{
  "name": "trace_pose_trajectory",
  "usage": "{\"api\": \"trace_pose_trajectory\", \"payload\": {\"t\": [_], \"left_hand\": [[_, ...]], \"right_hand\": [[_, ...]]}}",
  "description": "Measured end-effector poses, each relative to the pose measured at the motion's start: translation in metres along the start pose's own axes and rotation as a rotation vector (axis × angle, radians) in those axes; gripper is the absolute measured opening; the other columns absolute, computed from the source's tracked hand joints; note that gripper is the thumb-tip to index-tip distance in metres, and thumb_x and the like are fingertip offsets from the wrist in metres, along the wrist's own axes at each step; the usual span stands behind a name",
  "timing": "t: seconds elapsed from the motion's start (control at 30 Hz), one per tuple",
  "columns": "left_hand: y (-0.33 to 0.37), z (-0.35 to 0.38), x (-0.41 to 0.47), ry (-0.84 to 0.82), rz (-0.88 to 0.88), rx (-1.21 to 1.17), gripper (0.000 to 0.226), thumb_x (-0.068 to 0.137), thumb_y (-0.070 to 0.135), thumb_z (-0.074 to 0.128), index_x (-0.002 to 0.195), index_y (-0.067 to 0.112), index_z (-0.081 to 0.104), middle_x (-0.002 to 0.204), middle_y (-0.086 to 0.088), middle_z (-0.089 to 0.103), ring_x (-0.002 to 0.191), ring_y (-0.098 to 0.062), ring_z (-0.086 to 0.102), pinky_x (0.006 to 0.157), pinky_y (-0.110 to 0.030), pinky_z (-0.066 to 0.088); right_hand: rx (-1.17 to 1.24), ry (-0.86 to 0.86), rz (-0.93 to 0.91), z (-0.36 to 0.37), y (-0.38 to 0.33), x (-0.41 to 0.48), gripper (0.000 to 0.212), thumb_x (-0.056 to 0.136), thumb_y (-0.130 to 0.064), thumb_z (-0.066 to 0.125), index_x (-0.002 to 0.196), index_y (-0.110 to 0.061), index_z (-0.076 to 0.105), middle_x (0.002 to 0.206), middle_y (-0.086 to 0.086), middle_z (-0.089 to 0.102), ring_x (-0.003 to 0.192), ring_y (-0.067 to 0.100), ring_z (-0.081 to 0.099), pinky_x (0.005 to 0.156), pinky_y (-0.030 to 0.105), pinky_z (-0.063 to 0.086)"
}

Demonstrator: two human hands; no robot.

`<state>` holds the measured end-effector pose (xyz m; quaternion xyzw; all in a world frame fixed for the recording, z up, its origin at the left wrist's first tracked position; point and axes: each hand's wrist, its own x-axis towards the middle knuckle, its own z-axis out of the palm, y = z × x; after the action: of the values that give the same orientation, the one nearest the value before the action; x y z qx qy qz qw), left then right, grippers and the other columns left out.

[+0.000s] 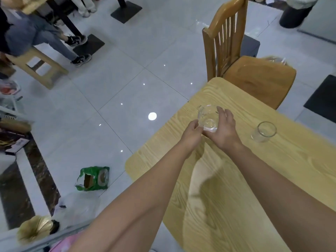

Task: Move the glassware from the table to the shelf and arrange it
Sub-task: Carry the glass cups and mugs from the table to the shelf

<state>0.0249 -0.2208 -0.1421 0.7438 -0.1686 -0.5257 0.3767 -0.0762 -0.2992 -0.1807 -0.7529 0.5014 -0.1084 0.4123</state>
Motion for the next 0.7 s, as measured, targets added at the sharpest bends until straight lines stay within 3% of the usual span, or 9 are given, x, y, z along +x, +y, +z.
{"api": "trace_pose_trajectory", "payload": {"t": [0.23,0.37,0.53,0.7], "left_hand": [[-0.003,0.009,0.027,0.035,0.021,-0.037,0.045,0.101,0.026,0.041,0.146,0.024,0.036,0.149,0.002,0.042,0.13,-0.016,0.046,0.111,-0.036,0.037],[-0.003,0.01,0.027,0.06,0.042,-0.024,0.043,0.102,0.023,0.04,0.145,0.023,0.038,0.146,0.002,0.042,0.113,-0.009,0.047,0.093,-0.022,0.036],[-0.003,0.001,0.028,0.038,0.034,-0.019,0.042,0.102,0.026,0.041,0.143,0.021,0.042,0.145,0.002,0.044,0.129,-0.014,0.046,0.106,-0.028,0.036],[-0.004,-0.017,0.016,0.069,0.049,-0.095,0.035,0.1,0.026,0.044,0.134,0.02,0.049,0.128,0.002,0.053,0.115,-0.014,0.053,0.106,-0.036,0.042]], "right_hand": [[-0.072,0.021,-0.068,0.014,0.013,0.024,0.102,0.074,-0.042,0.078,0.154,-0.016,0.02,0.155,0.023,0.017,0.141,0.043,0.02,0.113,0.052,0.029],[-0.129,0.062,-0.109,0.018,0.018,0.032,0.101,0.073,-0.042,0.079,0.153,-0.015,0.024,0.15,0.021,0.025,0.135,0.042,0.03,0.109,0.051,0.032],[-0.075,0.077,-0.11,0.02,0.016,0.035,0.099,0.072,-0.036,0.081,0.152,-0.025,0.025,0.15,0.011,0.027,0.136,0.032,0.031,0.107,0.04,0.033],[-0.046,0.068,-0.124,0.018,-0.004,0.028,0.099,0.069,-0.038,0.081,0.151,-0.029,0.026,0.15,0.006,0.029,0.136,0.027,0.032,0.106,0.038,0.034]]}}
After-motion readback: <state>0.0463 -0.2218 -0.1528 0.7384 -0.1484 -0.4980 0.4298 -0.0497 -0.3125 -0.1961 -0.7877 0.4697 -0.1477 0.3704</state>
